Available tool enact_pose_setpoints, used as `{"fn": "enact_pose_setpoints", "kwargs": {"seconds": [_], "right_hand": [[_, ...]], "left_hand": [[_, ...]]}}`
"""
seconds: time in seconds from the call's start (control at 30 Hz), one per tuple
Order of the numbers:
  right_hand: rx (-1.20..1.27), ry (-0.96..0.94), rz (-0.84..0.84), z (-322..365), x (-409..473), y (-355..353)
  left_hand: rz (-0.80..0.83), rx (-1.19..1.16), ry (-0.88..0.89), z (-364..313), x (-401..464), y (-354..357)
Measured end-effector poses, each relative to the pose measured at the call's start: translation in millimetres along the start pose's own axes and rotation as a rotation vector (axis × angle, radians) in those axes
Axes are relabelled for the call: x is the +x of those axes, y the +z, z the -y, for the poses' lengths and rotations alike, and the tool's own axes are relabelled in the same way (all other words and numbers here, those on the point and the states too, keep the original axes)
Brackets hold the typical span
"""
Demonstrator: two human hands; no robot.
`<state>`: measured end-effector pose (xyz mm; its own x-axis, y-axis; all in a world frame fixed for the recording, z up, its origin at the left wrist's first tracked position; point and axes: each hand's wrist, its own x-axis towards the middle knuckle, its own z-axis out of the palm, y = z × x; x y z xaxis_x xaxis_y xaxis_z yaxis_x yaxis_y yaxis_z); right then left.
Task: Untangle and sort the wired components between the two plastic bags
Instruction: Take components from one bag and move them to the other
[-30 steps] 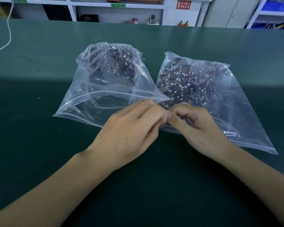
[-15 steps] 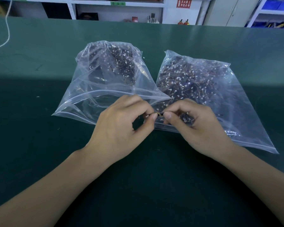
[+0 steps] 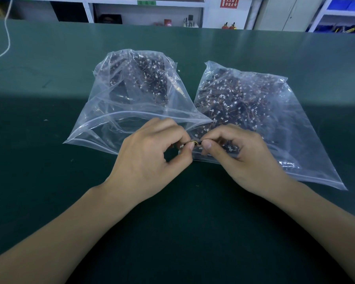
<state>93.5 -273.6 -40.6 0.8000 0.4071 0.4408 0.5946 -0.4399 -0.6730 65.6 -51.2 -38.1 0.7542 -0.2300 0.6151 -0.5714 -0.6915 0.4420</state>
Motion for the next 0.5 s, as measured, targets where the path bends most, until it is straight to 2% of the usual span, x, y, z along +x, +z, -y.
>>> {"fn": "enact_pose_setpoints", "kwargs": {"seconds": [0.5], "right_hand": [[-0.019, -0.010, 0.033, -1.4, 1.2, -0.5]], "left_hand": [[0.022, 0.044, -0.005, -0.4, -0.9, 0.1]]}}
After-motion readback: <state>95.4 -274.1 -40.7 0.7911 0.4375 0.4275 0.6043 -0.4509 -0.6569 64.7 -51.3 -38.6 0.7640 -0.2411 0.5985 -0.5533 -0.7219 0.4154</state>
